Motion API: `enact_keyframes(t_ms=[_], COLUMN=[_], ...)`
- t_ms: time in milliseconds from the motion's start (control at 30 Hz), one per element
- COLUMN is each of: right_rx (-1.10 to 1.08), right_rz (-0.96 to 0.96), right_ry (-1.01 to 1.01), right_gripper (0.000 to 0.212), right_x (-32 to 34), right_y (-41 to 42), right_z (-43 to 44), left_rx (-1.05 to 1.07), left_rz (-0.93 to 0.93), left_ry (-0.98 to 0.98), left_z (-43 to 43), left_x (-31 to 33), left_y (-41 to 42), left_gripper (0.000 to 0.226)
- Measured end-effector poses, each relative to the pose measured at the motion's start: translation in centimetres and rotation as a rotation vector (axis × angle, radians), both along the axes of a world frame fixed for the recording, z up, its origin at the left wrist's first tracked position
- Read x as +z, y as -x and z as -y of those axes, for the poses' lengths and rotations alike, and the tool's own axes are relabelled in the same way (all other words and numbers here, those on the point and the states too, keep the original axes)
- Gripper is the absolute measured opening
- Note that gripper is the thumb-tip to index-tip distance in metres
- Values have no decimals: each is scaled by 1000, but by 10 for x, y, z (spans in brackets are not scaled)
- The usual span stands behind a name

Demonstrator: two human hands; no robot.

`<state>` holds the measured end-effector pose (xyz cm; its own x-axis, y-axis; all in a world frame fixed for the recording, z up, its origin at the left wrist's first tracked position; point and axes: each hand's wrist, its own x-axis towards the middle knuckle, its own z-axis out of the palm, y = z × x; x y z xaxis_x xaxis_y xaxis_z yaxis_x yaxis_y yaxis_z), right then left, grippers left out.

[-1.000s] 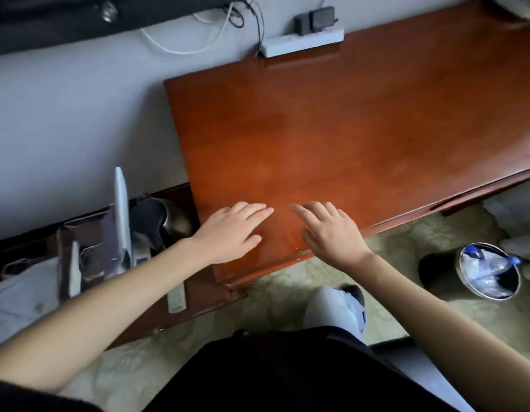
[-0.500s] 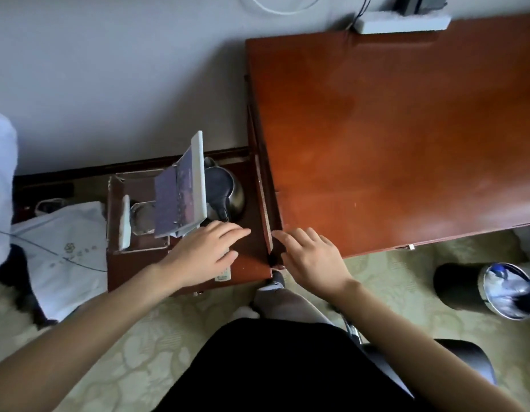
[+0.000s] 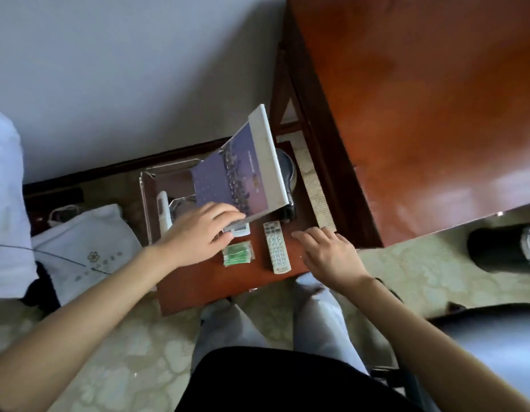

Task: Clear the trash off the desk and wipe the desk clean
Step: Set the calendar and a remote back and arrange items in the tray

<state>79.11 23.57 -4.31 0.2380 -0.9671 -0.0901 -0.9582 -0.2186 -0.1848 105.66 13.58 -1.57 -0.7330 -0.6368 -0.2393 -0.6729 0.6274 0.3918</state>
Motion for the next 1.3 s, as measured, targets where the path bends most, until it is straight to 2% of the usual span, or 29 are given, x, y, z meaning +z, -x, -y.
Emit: enact_keyframes(t_ms=[100,300,400,500,600,733,800,900,1033,1133,1233,1300], right_rx=[-105,-324,-439,-587,-737,-737,-750,-791,-810,-808,-801,-776], right_rz=[-13,-22,-3,63,188,152,209,379,433,447,473,485], right_ry=[-28,-44,-102,-179,-230,-197,-163,-113,-34,-15,9,27], right_gripper=[36,31,46,60,75,89,88,85,82,82,81,80], right_x=[-32,-93,-127,-160,-187,-210,-216,-214,-190,-155,-107,-71], right_y=[-35,-81,-86,-88,-89,-87,-86,-86,-87,-89,-92,-93], right_z=[-9,-19,-24,-24,-18,-11,-10,-12,-22,-30,-34,-35], left_rx=[-75,-74,-28,59,114,162,172,116,48,61,94,129], left_rz=[34,-39,-111,-188,-329,-422,-465,-569,-651,-630,-612,-598], left_ry=[71,76,54,-14,-168,-317,-379,-444,-573,-618,-572,-570], left_z=[25,89,122,151,175,192,196,192,188,183,178,175], left_x=[-25,-79,-106,-131,-150,-163,-167,-165,-152,-117,-69,-34], left_y=[-36,-63,-55,-44,-33,-26,-22,-17,-31,-39,-42,-40], left_gripper=[45,65,62,71,75,67,65,68,73,75,88,79])
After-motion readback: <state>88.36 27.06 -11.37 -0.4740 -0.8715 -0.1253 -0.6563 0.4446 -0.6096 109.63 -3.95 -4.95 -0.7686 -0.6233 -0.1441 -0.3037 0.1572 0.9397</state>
